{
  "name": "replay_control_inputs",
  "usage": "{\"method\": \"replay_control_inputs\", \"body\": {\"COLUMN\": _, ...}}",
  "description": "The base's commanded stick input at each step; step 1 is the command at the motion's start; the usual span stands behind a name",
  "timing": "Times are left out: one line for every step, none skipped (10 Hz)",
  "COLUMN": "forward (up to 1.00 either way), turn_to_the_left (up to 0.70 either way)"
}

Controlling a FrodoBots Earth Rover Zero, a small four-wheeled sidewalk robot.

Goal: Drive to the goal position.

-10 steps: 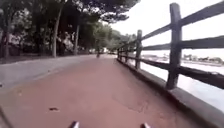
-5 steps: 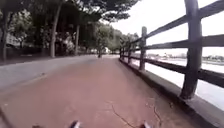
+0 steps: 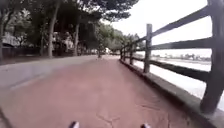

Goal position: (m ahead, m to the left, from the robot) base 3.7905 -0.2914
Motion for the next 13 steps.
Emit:
{"method": "replay_control_inputs", "body": {"forward": 0.7, "turn_to_the_left": 0.0}}
{"method": "replay_control_inputs", "body": {"forward": 0.7, "turn_to_the_left": 0.0}}
{"method": "replay_control_inputs", "body": {"forward": 0.7, "turn_to_the_left": 0.0}}
{"method": "replay_control_inputs", "body": {"forward": 0.7, "turn_to_the_left": 0.0}}
{"method": "replay_control_inputs", "body": {"forward": 0.7, "turn_to_the_left": 0.0}}
{"method": "replay_control_inputs", "body": {"forward": 0.7, "turn_to_the_left": 0.0}}
{"method": "replay_control_inputs", "body": {"forward": 0.7, "turn_to_the_left": 0.0}}
{"method": "replay_control_inputs", "body": {"forward": 0.7, "turn_to_the_left": -0.01}}
{"method": "replay_control_inputs", "body": {"forward": 0.7, "turn_to_the_left": -0.01}}
{"method": "replay_control_inputs", "body": {"forward": 0.7, "turn_to_the_left": -0.01}}
{"method": "replay_control_inputs", "body": {"forward": 0.7, "turn_to_the_left": -0.03}}
{"method": "replay_control_inputs", "body": {"forward": 0.7, "turn_to_the_left": -0.19}}
{"method": "replay_control_inputs", "body": {"forward": 0.7, "turn_to_the_left": -0.29}}
